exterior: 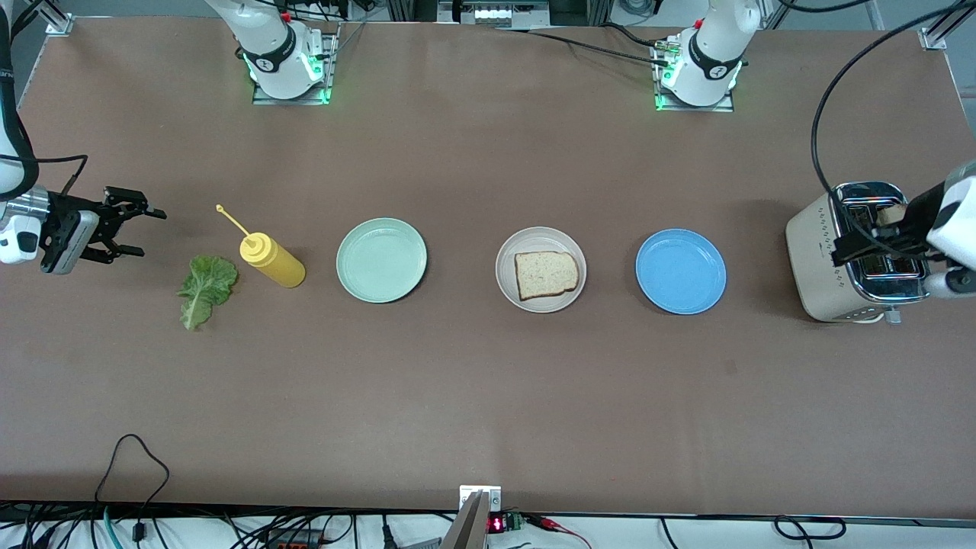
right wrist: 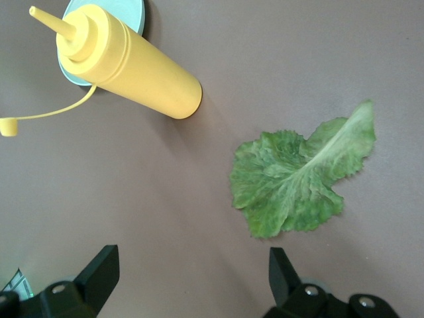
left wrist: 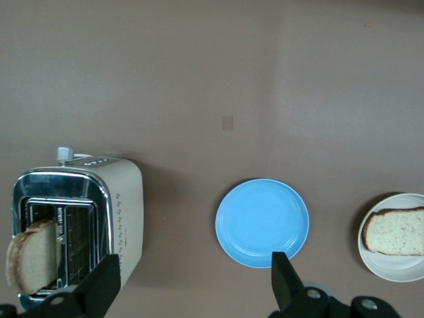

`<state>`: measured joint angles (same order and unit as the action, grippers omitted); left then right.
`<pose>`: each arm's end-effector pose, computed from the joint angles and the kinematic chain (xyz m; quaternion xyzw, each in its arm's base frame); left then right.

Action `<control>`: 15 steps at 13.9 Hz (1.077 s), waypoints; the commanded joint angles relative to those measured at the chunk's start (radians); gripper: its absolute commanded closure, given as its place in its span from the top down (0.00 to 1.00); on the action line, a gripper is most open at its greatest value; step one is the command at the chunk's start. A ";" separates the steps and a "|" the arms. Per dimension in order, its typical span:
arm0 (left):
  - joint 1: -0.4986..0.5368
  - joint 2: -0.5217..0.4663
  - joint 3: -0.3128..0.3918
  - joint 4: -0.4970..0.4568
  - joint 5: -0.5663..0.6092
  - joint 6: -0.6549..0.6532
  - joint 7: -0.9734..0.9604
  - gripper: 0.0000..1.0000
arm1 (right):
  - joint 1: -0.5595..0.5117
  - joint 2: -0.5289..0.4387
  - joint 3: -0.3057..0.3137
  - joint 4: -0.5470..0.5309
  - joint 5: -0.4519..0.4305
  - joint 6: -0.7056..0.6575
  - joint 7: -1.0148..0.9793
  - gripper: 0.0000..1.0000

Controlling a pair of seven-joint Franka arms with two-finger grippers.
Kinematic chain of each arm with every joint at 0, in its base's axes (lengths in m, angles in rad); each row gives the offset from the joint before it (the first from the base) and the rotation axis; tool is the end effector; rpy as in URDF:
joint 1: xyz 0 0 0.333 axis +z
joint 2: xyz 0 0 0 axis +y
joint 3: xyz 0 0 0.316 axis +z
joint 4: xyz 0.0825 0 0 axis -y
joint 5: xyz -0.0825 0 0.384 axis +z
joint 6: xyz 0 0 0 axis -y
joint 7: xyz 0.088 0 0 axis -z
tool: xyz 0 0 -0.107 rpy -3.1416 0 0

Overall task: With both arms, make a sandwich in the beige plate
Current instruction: 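Withdraw the left gripper to the toaster while the right gripper approaches bottle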

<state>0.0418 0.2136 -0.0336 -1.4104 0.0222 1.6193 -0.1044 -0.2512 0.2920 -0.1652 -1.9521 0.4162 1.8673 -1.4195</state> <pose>0.6229 0.0096 0.5790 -0.9984 -0.0561 0.0019 0.0076 0.5332 -0.1988 0.3109 -0.8935 -0.3794 -0.0176 0.2396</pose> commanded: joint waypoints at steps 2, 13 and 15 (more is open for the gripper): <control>-0.008 -0.097 0.018 -0.169 -0.019 0.112 0.067 1.00 | -0.028 0.004 0.009 -0.021 0.021 -0.011 -0.070 1.00; 0.016 -0.092 0.018 -0.162 -0.010 0.094 0.071 1.00 | -0.091 0.166 0.030 -0.085 0.410 -0.011 -0.700 1.00; 0.020 -0.089 0.018 -0.154 0.002 0.103 0.071 1.00 | -0.089 0.197 0.039 -0.083 0.493 -0.014 -0.790 1.00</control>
<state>0.0556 0.1466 -0.0176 -1.5493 0.0215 1.7083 -0.0552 -0.3266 0.4637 -0.1445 -2.0411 0.8392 1.8634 -2.1200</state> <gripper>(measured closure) 0.000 0.000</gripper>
